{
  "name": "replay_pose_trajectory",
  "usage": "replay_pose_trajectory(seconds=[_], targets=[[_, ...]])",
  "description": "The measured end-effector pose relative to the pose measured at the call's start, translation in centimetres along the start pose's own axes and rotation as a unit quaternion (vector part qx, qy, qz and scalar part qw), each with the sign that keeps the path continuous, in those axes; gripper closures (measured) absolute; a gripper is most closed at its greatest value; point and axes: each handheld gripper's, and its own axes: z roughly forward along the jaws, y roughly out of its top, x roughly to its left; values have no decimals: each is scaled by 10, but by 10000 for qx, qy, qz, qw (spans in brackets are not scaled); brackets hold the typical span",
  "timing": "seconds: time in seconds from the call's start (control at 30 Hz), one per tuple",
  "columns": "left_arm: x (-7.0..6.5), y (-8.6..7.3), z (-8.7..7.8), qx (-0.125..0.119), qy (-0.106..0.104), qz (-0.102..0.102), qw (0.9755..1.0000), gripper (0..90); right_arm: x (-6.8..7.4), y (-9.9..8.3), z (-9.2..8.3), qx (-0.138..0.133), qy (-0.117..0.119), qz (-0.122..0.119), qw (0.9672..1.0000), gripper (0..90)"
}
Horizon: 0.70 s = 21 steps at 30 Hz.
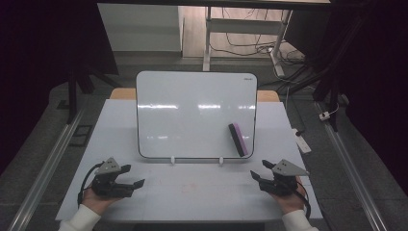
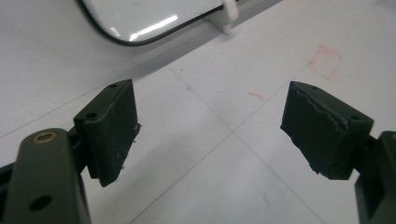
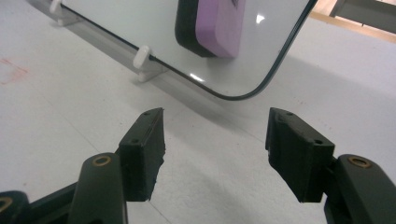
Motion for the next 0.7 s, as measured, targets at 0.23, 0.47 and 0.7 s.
replay_pose_trajectory(seconds=[0.23, 0.47, 0.7], targets=[[3, 0, 0, -31, 78, -46, 10000, 182, 1, 0, 4, 46, 108, -96, 9999, 358], [2, 0, 0, -27, 73, -36, 10000, 182, 0, 0, 3, -4, 91, -81, 9999, 358], [3, 0, 0, -18, 86, -35, 10000, 182, 1, 0, 4, 20, 111, -77, 9999, 358]])
